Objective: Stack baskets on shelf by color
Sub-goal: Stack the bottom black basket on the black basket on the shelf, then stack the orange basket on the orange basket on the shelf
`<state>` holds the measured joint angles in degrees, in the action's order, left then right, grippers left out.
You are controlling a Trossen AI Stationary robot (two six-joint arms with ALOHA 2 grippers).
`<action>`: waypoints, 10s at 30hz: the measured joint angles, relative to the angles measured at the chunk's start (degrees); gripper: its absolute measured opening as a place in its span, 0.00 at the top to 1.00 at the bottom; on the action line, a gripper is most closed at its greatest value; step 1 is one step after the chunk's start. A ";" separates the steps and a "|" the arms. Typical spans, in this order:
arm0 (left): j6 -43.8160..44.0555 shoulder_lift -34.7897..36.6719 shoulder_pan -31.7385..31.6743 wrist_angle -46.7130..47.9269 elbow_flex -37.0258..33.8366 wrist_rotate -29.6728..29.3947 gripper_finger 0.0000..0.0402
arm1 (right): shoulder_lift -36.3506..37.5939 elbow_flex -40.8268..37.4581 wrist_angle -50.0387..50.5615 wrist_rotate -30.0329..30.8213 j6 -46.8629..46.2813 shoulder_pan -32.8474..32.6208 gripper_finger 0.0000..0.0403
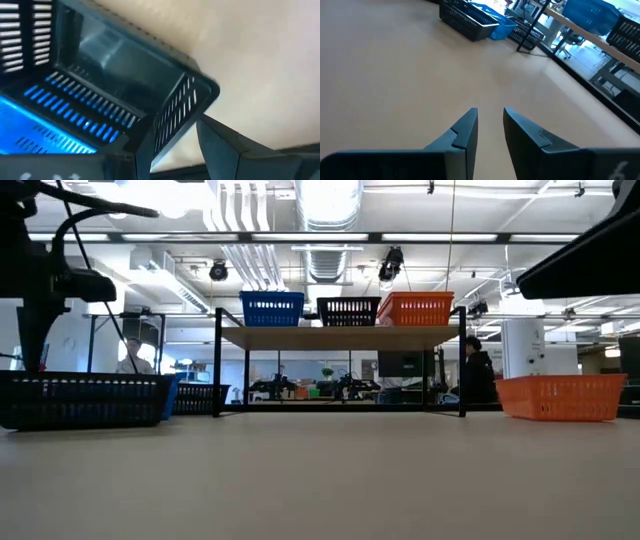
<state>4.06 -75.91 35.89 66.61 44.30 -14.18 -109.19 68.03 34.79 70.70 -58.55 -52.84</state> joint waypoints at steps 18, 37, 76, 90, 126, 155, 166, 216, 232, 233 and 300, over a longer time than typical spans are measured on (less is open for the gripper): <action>-5.11 -13.78 -1.81 -10.12 12.54 -0.13 0.99 | 0.00 -0.15 0.19 -0.02 0.14 0.00 0.80; -17.84 -20.60 -26.12 -8.77 65.31 -6.38 1.00 | -1.37 -0.20 -0.75 -0.12 -5.76 0.00 0.83; -25.92 -38.11 -52.28 -10.35 77.41 4.68 0.95 | -8.37 0.11 -4.22 -0.02 -15.84 0.00 0.85; -26.30 -35.90 -52.28 -7.56 78.48 4.68 0.72 | -8.37 0.11 -4.24 -0.07 -15.86 0.00 0.85; -37.46 -37.21 -48.52 -8.75 75.76 -1.70 0.97 | -8.35 0.04 -5.06 -0.07 -15.84 0.00 0.85; -35.88 -36.15 -53.56 -8.28 70.05 9.30 0.65 | -8.33 -0.02 -5.62 -0.08 -14.94 0.00 0.86; -28.13 -35.78 -53.41 -7.59 70.70 9.55 0.97 | -8.33 -0.04 -5.73 -0.07 -14.90 0.00 0.86; -14.75 -6.12 -43.00 -22.34 39.75 6.12 0.68 | 2.85 1.68 28.51 -14.08 -36.80 -2.52 0.86; 0.13 10.28 -15.25 -89.35 -13.85 4.93 0.68 | 33.43 -5.15 42.21 -45.60 5.23 32.07 0.83; 0.15 10.21 -14.43 -91.64 -14.91 4.54 0.68 | 35.34 -6.45 41.89 -48.27 7.16 34.40 0.80; -0.25 4.69 -11.91 -99.74 -15.87 2.10 0.68 | 28.26 28.53 28.79 -35.64 76.37 60.24 0.98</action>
<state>3.80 -71.22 23.99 -33.12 28.43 -12.08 -80.93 96.56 63.58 35.05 17.82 7.40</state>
